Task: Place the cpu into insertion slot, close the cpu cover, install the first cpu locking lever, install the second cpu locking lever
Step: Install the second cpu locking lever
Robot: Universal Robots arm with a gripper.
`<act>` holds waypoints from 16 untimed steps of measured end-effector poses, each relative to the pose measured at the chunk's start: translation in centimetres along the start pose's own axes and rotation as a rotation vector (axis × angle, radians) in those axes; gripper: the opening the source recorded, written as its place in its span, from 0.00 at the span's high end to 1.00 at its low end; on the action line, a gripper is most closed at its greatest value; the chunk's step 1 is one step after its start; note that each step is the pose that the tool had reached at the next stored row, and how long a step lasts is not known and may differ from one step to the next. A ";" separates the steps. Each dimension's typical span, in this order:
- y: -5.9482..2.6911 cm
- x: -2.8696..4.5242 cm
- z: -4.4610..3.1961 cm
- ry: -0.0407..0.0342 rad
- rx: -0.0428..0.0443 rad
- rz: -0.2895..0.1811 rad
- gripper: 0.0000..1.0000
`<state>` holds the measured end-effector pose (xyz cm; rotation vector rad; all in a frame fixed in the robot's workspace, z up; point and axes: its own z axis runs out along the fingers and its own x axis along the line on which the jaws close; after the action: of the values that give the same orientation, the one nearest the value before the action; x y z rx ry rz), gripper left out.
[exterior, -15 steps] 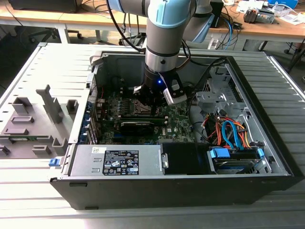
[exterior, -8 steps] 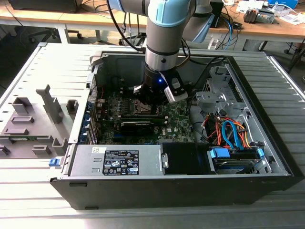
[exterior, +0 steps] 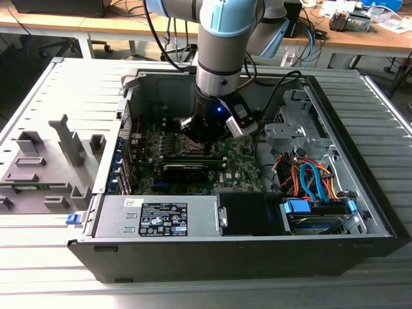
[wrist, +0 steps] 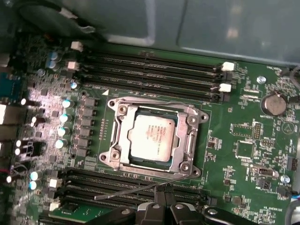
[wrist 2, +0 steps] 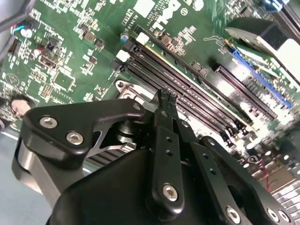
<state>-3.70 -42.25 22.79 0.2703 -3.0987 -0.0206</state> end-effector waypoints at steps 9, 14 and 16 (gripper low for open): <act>-0.07 0.00 0.36 -0.0011 -0.0019 0.060 0.89; -0.07 0.06 0.47 -0.0012 -0.0022 0.067 0.89; -0.02 0.40 0.56 -0.0012 -0.0021 0.068 0.89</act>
<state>-4.11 -42.33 22.24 0.1654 -3.1066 -0.0224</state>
